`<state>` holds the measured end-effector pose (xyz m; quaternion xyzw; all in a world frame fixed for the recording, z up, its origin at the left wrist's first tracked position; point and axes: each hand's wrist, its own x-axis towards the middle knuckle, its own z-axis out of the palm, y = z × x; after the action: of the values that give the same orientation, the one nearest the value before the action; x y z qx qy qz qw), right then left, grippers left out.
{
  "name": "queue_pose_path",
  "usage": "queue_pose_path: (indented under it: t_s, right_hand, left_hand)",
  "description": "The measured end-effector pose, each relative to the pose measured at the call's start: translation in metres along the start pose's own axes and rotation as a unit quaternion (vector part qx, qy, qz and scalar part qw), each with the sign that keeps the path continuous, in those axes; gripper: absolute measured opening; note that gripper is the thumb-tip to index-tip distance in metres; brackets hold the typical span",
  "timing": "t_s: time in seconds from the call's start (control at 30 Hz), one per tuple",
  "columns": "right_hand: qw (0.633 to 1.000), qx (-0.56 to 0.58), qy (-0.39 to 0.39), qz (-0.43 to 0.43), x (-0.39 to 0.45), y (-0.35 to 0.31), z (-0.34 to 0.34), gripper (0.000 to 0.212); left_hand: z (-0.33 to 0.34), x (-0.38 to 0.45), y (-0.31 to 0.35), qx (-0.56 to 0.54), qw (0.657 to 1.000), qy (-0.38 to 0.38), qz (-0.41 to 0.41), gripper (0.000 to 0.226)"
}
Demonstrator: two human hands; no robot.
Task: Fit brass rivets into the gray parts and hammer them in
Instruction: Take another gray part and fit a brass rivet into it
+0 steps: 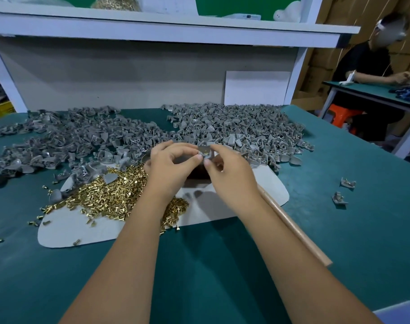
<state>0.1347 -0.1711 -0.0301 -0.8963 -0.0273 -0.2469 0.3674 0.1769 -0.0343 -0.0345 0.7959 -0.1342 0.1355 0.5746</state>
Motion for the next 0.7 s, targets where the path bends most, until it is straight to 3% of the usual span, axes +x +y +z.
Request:
queue_pose_path:
  t_s: [0.17,0.27,0.3,0.37,0.43,0.47,0.7]
  right_hand:
    - [0.995,0.069,-0.061,0.037,0.02,0.0,-0.004,0.01]
    - [0.996,0.05,-0.05,0.052,0.042,-0.004,-0.01,0.013]
    - [0.996,0.055,-0.016,0.067,0.05,-0.004,-0.011,0.018]
    - [0.991,0.047,0.059,0.111,0.063,-0.002,-0.009,0.047]
    - [0.985,-0.018,0.085,0.15,0.064,0.004,0.003,0.073]
    - [0.983,-0.055,0.091,0.151,0.058,0.005,0.012,0.076]
    - [0.978,-0.149,0.137,-0.045,0.024,-0.002,0.042,0.05]
  left_hand:
    - [-0.002,0.0,0.0,0.02,1.0,0.011,0.004,0.016]
    - [-0.004,0.0,-0.002,0.02,1.0,0.005,-0.001,0.02]
    - [-0.004,0.001,-0.004,0.009,1.0,0.005,-0.007,0.019]
    - [-0.004,0.001,-0.006,-0.004,1.0,0.016,-0.025,0.017]
    - [-0.004,0.001,-0.007,-0.004,0.998,0.037,-0.05,0.017]
    - [-0.004,0.002,-0.008,-0.002,0.997,0.045,-0.06,0.017]
    - [-0.004,0.004,-0.011,0.057,0.994,0.076,-0.062,0.025]
